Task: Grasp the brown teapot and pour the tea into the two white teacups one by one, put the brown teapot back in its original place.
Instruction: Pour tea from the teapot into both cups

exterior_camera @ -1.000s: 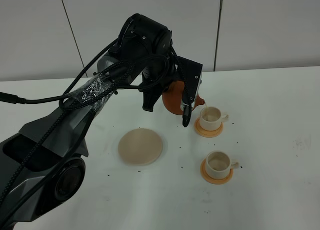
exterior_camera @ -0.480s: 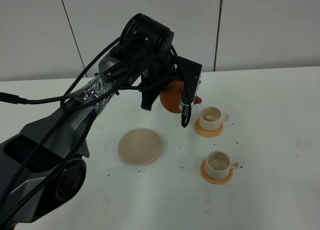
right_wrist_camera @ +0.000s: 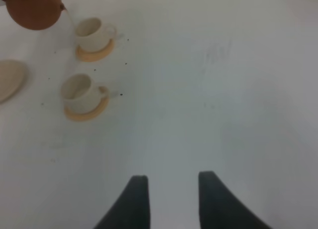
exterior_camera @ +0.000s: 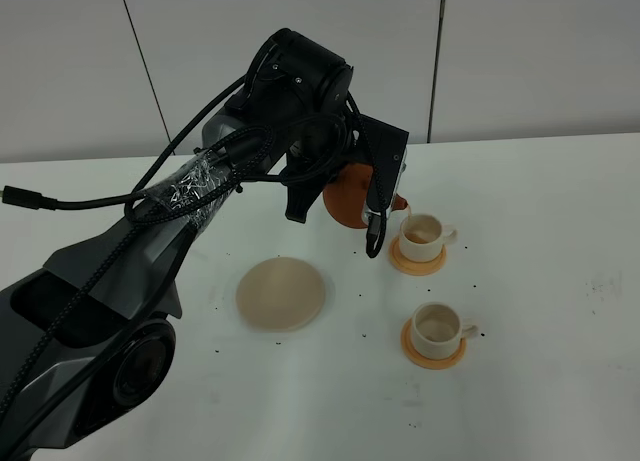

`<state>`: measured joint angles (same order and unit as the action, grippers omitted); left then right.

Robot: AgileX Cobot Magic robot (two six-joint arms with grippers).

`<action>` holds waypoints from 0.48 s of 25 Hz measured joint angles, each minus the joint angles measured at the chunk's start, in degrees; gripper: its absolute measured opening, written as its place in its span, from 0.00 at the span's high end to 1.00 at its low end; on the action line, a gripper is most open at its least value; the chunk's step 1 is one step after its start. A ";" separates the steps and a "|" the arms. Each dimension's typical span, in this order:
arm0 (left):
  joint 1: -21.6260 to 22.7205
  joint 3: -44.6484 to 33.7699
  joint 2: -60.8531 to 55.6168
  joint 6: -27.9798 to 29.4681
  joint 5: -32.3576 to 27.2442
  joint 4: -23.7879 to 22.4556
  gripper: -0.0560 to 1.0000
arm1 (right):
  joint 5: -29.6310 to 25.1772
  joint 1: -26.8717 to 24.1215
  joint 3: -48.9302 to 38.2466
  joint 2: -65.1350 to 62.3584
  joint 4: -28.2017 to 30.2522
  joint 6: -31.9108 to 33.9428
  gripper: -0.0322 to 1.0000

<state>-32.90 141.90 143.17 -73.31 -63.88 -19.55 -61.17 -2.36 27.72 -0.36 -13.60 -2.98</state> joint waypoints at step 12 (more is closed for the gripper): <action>0.00 0.00 0.00 0.00 0.00 -1.01 0.79 | 0.00 0.00 0.00 0.00 0.00 0.00 0.73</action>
<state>-32.90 141.90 143.17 -73.31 -63.88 -20.56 -61.17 -2.36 27.72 -0.36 -13.60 -2.98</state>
